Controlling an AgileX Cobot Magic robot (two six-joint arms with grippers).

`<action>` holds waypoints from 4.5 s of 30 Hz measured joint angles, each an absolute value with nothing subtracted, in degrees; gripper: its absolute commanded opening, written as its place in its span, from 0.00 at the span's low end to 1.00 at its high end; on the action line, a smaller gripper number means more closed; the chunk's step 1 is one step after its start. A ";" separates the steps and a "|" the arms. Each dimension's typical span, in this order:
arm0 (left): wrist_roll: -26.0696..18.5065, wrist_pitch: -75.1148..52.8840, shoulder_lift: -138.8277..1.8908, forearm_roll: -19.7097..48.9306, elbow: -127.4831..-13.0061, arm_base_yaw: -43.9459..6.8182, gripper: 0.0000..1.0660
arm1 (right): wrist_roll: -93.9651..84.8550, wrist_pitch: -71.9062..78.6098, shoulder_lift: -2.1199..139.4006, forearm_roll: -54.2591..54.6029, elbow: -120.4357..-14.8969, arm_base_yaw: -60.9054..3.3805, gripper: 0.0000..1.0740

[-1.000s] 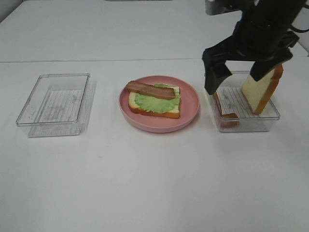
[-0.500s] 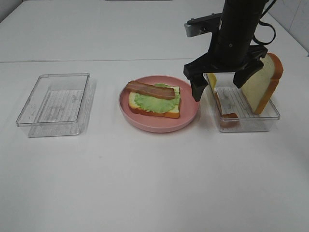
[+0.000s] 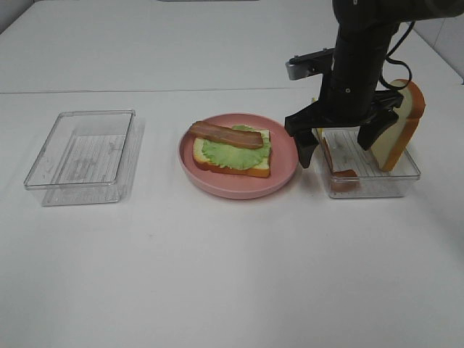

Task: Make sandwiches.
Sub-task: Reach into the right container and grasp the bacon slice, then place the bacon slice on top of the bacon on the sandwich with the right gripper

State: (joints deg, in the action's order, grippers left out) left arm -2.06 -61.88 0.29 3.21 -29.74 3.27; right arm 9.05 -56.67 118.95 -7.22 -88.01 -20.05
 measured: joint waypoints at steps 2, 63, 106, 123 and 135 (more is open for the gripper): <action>-2.06 -61.88 0.29 3.21 -29.74 3.27 0.83 | 9.05 -56.61 118.95 -7.22 -88.01 -19.77 0.92; -2.06 -61.88 0.29 3.21 -29.74 3.27 0.83 | 7.05 -61.02 101.64 -2.35 -88.18 -19.48 0.00; -2.06 -61.88 0.29 3.21 -29.74 3.27 0.83 | 5.56 -49.05 122.78 12.20 -106.11 -31.34 0.00; -2.06 -61.88 0.29 3.21 -29.74 3.27 0.83 | 7.22 -48.01 126.11 3.44 -106.17 -31.34 0.00; -2.06 -61.88 0.29 3.21 -29.74 3.27 0.83 | 13.24 -47.96 130.41 -8.02 -106.17 -31.34 0.00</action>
